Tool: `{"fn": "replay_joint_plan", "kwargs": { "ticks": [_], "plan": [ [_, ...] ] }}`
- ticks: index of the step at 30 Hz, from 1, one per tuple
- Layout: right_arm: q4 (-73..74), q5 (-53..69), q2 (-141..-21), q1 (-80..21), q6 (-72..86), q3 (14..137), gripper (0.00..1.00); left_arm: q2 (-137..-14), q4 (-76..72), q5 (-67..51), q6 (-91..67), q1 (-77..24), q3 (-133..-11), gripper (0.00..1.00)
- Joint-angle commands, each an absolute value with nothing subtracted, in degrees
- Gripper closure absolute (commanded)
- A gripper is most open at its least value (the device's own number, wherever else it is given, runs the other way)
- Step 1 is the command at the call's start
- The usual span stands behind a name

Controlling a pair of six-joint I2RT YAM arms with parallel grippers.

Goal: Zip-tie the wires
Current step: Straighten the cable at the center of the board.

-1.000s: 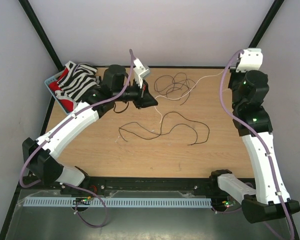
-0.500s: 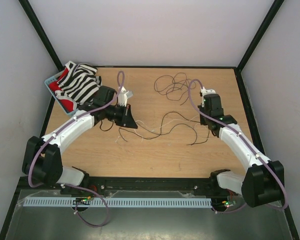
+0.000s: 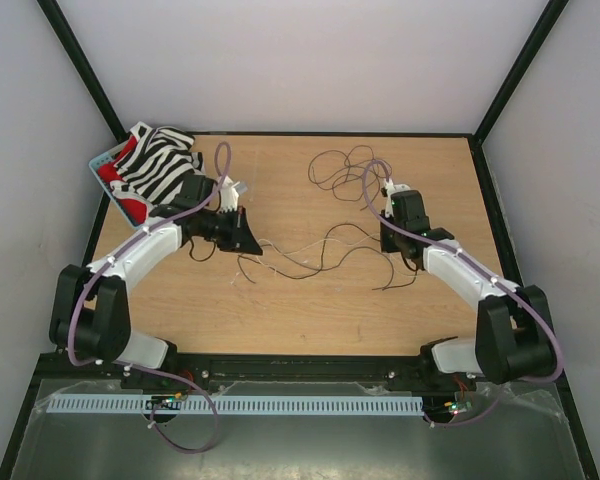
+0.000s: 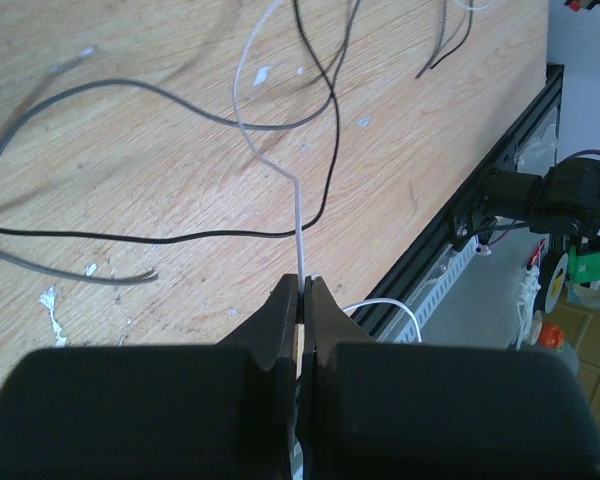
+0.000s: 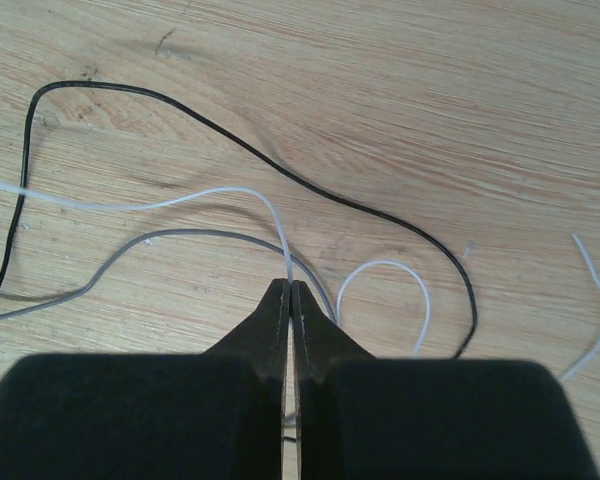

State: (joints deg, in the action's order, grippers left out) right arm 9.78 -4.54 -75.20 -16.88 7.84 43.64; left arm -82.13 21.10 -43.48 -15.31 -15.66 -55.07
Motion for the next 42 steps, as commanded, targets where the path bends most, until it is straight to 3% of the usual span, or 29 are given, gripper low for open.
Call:
{"fn": "replay_joint_plan", "kwargs": {
  "ticks": [1,10,22,31,42],
  "plan": [
    [6.1,-2.2,-78.1,-17.4,9.4,44.3,0.92,-84.3,22.5,-43.6,-15.5,-14.2,-53.0,0.99],
    [4.7,-1.6,-85.0,-18.1,9.8,43.6,0.89,-86.0,22.6,-38.2,-15.6,-9.9,-52.0,0.97],
    [6.8,-2.4,-88.0,-18.1,8.6,46.1,0.73,-89.0,22.4,-34.9,-16.9,-10.4,-49.9,0.91],
    [11.9,-4.4,-81.8,-18.1,7.5,51.3,0.41,-90.0,22.3,-33.9,-16.8,-10.5,-49.5,0.82],
    [17.5,-9.9,-78.5,-18.1,5.3,60.0,0.08,-90.8,22.3,-31.3,-16.8,-10.5,-49.0,0.72]
  ]
}}
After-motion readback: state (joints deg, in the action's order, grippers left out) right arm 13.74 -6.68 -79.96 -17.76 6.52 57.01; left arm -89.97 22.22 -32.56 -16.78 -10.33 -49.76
